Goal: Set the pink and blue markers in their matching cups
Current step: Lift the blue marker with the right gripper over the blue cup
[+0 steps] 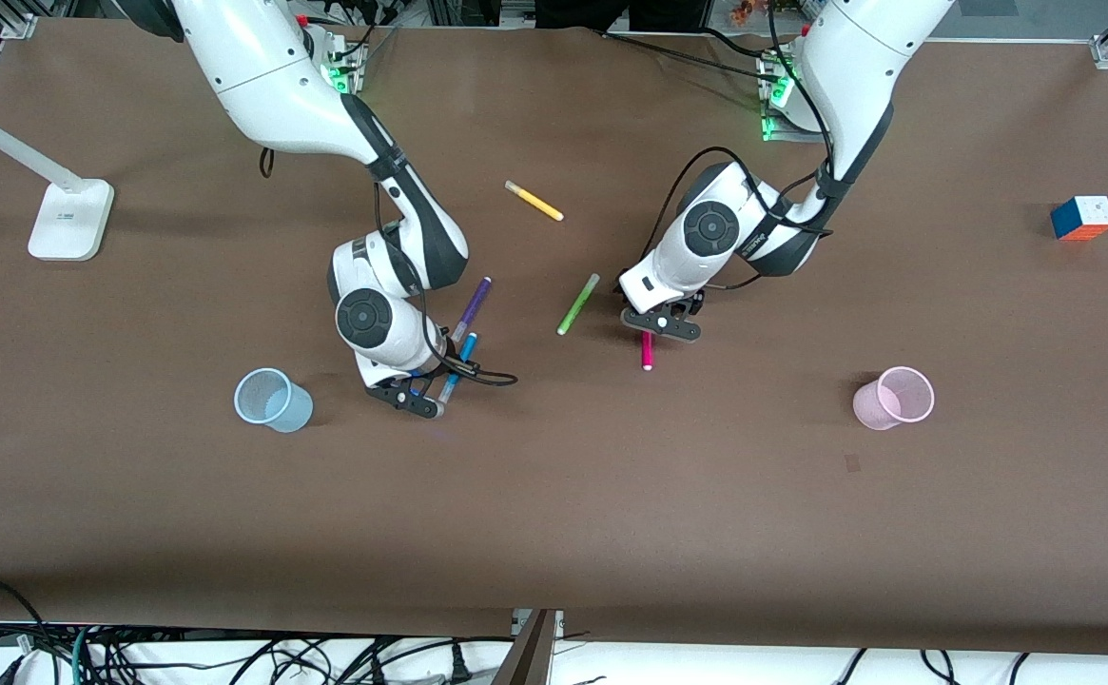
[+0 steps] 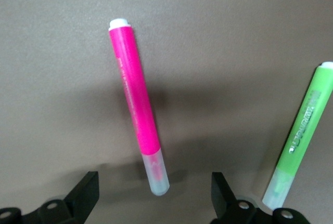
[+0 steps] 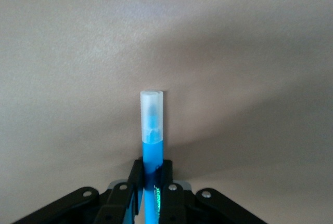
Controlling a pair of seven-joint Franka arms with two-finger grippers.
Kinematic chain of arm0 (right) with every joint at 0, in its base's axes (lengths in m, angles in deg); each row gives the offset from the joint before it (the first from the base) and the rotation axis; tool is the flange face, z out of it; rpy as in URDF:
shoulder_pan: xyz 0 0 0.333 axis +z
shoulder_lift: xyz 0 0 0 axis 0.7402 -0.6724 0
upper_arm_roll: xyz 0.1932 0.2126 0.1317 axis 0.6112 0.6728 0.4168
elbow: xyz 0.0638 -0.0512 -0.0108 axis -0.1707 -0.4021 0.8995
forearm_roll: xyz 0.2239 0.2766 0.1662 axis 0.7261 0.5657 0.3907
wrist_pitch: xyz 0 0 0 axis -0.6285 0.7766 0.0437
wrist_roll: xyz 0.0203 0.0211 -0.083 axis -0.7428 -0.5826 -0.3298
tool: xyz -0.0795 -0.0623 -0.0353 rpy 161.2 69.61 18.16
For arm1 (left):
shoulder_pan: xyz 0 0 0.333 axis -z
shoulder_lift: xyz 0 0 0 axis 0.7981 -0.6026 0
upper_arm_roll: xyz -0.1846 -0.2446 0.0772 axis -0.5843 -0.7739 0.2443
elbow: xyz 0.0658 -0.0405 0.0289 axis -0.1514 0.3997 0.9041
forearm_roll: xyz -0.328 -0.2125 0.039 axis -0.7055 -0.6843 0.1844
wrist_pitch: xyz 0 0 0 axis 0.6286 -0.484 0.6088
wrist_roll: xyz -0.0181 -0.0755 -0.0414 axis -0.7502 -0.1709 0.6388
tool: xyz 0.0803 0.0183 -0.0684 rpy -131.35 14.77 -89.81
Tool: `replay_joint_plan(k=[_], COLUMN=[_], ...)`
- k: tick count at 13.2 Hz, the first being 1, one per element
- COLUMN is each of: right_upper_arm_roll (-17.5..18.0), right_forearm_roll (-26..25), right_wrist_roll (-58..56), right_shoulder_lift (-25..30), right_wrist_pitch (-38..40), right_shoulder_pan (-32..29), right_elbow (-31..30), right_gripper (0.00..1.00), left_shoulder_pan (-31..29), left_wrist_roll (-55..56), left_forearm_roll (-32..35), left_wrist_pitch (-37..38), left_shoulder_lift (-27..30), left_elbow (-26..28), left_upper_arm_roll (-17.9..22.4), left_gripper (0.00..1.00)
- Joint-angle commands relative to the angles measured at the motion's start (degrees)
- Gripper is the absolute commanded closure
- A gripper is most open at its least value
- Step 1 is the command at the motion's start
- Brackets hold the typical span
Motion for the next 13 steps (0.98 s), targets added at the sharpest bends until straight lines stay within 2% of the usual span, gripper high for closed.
replay_joint_plan(k=[1, 4, 7, 10, 13], right_upper_arm_roll=[0.5, 0.5, 0.5, 0.0, 0.2], right_forearm_roll=[1.4, 1.4, 1.9, 8.2, 14.3], right_wrist_roll=[-3.5, -8.5, -12.6, -17.9, -19.1], right_shoulder_lift=[2.3, 8.0, 11.9, 13.6, 13.2], right_wrist_pitch=[3.0, 11.4, 18.8, 24.3, 30.5], right_shoulder_pan=[-2.5, -7.9, -12.9, -18.0, -24.5], right_elbow=[0.1, 0.3, 0.8, 3.1, 6.9], right_gripper=[1.00, 1.00, 1.00, 1.00, 1.00], left_shoulder_pan=[0.2, 0.3, 0.2, 0.2, 0.1], left_wrist_roll=[0.7, 0.7, 0.7, 0.7, 0.6], left_forearm_roll=[1.6, 1.6, 1.6, 1.6, 1.6], left_wrist_pitch=[0.0, 0.0, 0.0, 0.0, 0.2], left_shoulder_lift=[-1.3, -1.3, -1.8, -2.0, -1.9], left_elbow=[-1.7, -1.7, -1.6, -1.7, -1.6], left_upper_arm_roll=[0.1, 0.1, 0.1, 0.1, 0.1], left_gripper=[0.44, 0.68, 0.72, 0.75, 0.88])
